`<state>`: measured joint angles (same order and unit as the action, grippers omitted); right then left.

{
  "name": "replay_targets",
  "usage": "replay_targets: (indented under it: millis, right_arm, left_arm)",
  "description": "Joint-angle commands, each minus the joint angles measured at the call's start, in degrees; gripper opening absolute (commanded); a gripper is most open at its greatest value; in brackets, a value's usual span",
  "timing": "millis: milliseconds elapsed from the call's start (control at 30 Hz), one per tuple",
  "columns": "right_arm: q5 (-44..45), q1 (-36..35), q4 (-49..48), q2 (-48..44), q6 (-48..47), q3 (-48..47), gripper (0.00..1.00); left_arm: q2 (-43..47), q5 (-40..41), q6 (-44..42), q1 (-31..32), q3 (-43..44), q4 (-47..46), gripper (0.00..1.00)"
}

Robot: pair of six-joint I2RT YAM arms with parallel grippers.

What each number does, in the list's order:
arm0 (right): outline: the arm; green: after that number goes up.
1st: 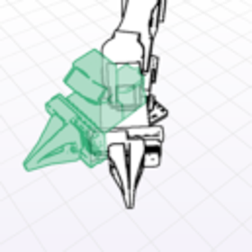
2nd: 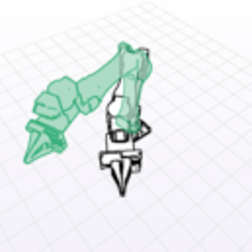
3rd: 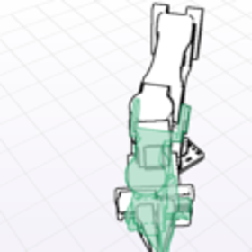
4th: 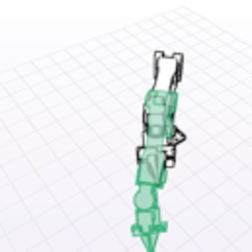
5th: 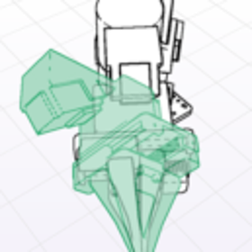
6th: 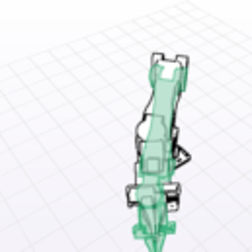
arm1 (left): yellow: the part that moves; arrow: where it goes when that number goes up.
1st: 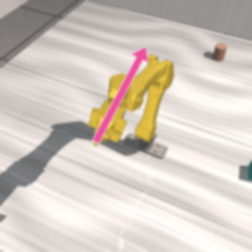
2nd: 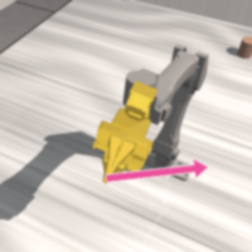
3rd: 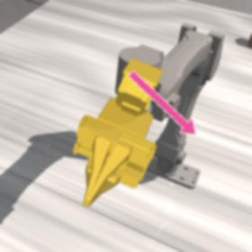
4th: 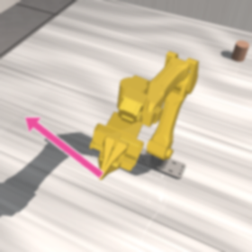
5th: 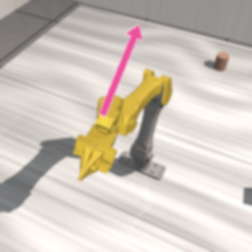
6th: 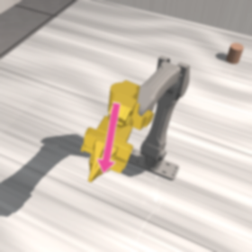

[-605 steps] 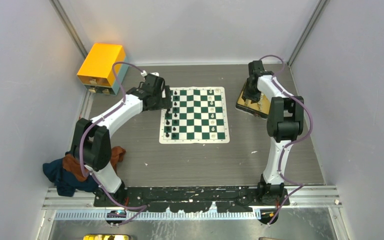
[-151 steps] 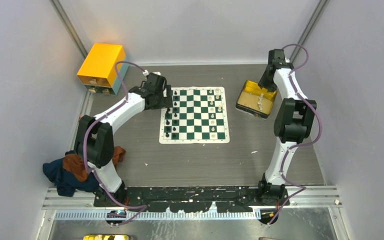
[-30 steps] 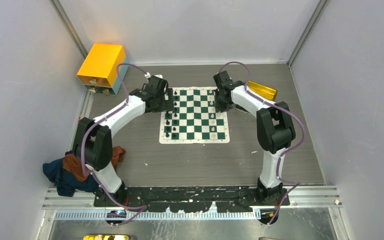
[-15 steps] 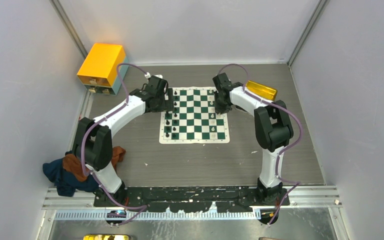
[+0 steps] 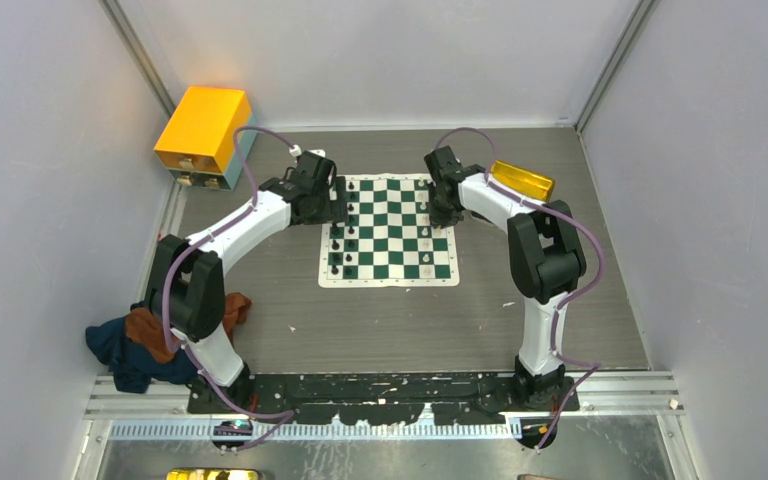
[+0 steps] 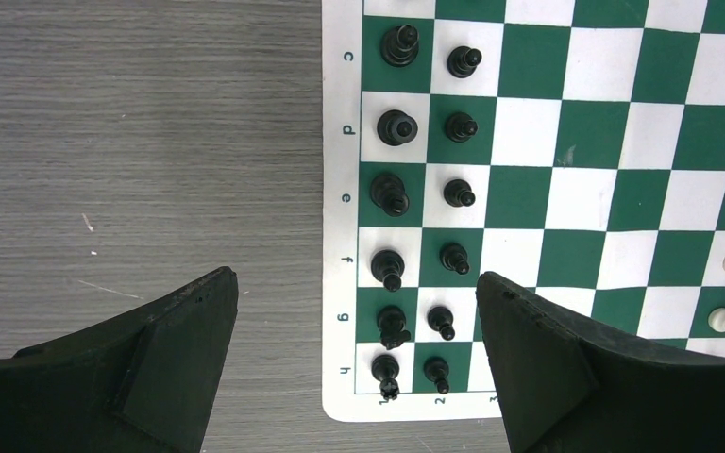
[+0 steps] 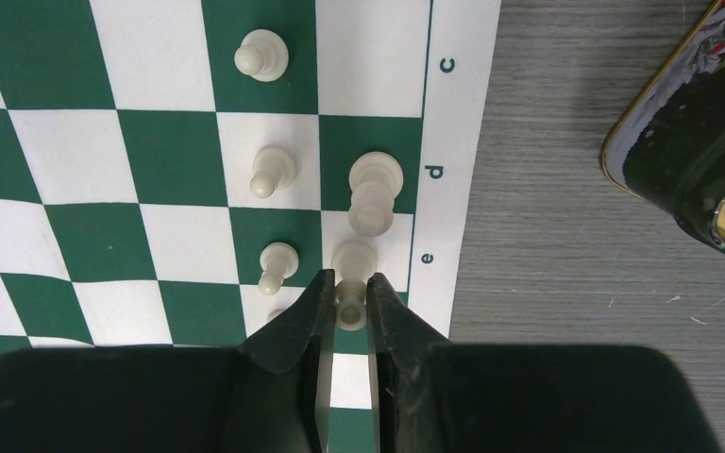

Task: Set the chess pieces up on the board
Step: Place the chess piece on the chessboard, then pick up the chess piece from the storage box.

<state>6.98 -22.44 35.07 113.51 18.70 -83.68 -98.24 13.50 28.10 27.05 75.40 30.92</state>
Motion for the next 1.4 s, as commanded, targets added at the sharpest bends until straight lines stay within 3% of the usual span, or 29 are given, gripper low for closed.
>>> replay_targets:
  millis: [0, 200, 300, 433, 1033, 1367]
  right_arm:
    - [1.9, -0.1, -0.9, -0.7, -0.6, -1.3, 0.01]
    - [1.9, 0.0, -0.4, -0.3, -0.6, -1.4, 0.03]
    - [1.5, -0.1, -0.2, 0.0, -0.6, -1.3, 0.19]
    - [1.2, -0.1, -0.4, -0.7, -0.8, -1.4, 0.34]
    - [2.9, 1.1, 3.2, -8.1, -0.2, -8.6, 0.36]
    - [7.7, 12.4, 3.7, -9.2, 2.8, -11.5, 0.37]
  left_arm:
    - [0.0, 0.8, -0.5, 0.2, 1.4, -1.6, 0.98]
    - [0.1, 0.7, -0.6, 0.2, 1.4, -1.4, 0.98]
    - [0.1, 0.8, -0.6, 0.2, 1.3, -1.3, 0.99]
    - [0.3, 1.1, -0.8, 0.2, 1.3, -1.3, 0.99]
    - [1.6, 1.7, 0.1, 0.2, 0.7, -1.7, 0.99]
    - [2.0, 1.6, 0.5, 0.2, -0.1, -1.9, 0.99]
